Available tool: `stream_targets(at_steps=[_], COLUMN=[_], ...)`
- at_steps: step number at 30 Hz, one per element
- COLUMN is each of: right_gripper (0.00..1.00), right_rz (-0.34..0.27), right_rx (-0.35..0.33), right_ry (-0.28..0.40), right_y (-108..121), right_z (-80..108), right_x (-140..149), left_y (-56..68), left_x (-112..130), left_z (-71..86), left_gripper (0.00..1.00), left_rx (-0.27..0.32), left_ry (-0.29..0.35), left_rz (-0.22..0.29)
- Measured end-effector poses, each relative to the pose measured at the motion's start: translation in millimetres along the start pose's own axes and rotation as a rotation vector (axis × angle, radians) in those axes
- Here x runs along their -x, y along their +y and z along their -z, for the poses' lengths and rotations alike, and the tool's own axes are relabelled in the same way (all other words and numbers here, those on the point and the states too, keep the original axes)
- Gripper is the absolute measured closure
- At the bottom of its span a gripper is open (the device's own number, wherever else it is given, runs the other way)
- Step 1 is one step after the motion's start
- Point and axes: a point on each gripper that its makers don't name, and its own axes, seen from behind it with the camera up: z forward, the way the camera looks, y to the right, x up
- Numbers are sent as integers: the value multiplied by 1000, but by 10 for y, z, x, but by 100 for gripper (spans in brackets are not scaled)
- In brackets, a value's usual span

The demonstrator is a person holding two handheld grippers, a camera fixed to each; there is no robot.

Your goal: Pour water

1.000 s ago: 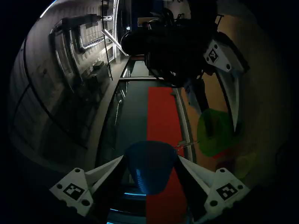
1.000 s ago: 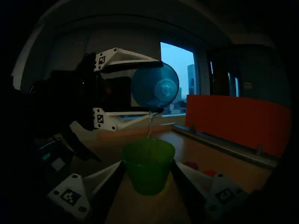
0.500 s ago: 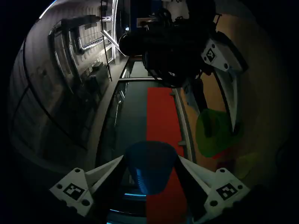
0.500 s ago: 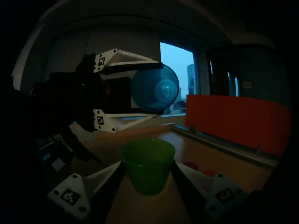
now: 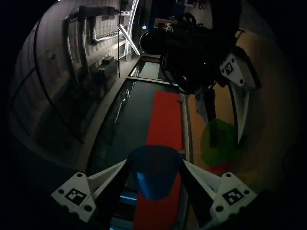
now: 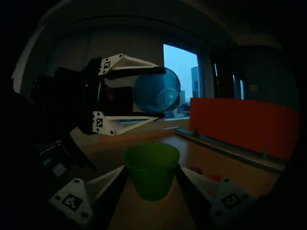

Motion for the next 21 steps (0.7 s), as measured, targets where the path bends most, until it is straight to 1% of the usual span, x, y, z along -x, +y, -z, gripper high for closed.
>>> stream_targets(at_steps=[5,6,8,11,17,21], right_gripper=[2,2,2,2,2,2], right_rz=[2,3,5,6,10,9], right_rx=[5,6,7,7,8,8], right_ry=[0,1,1,4,3,4], right_y=[11,11,10,9,17,6], right_z=[15,16,19,24,27,36], right_x=[-4,-6,-12,-20,-19,-22], left_y=[10,8,3,-8,-33,-75], left_x=[53,69,103,150,135,136], left_z=[-20,-27,-44,-49,-6,19], left_gripper=[14,14,14,14,14,14], left_rx=[-2,-4,-7,-9,-10,-15], left_ry=[-9,-12,-17,-20,-3,3], left_rz=[88,113,168,268,437,567])
